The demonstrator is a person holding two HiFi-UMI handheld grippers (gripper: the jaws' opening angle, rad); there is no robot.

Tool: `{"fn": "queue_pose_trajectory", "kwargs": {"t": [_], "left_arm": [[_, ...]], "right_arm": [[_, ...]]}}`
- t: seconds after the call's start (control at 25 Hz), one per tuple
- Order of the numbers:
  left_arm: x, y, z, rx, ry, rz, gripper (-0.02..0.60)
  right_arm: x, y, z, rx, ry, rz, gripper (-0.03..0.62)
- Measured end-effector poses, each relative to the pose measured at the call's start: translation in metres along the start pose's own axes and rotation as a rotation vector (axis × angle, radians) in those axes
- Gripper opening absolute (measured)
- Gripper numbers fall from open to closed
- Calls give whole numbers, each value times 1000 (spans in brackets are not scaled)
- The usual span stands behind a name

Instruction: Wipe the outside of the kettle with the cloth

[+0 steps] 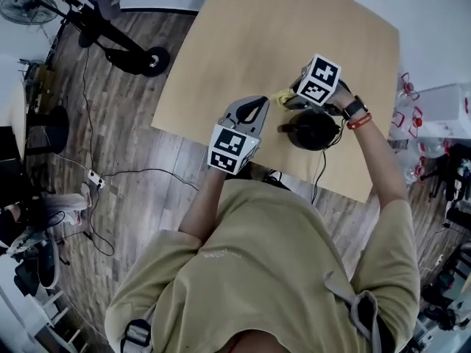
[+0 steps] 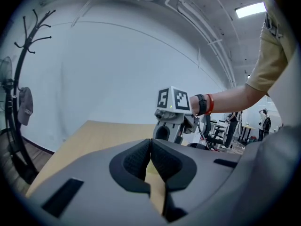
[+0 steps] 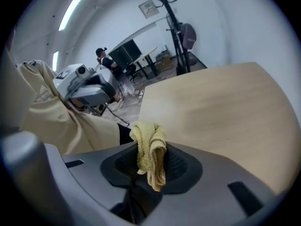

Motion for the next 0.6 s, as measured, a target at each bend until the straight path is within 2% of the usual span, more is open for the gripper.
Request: {"fn": "queue_pose_trajectory", "kwargs": {"t": [0.24, 0.36, 0.44, 0.6], "left_arm": [[-4, 9, 6, -1, 2, 4, 25], [-4, 14, 6, -15, 5, -3, 25], [-2, 17, 5, -22, 6, -9, 25], [4, 23, 3, -34, 12, -30, 25]], "right_arm": [[17, 39, -1, -231, -65, 152, 129], [25, 52, -12, -319, -70, 185, 129], [32, 59, -19, -339, -64, 172, 129], [46, 58, -27, -291, -6, 164, 129]]}}
Point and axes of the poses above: the fingertips, and each gripper's own axes: y forward along the fingers, x to its right, z out of its top, the point moved 7 cm from there along -y, backward along the fingers, and after that the axes turned 2 degrees about z, right-handed, at the moved point
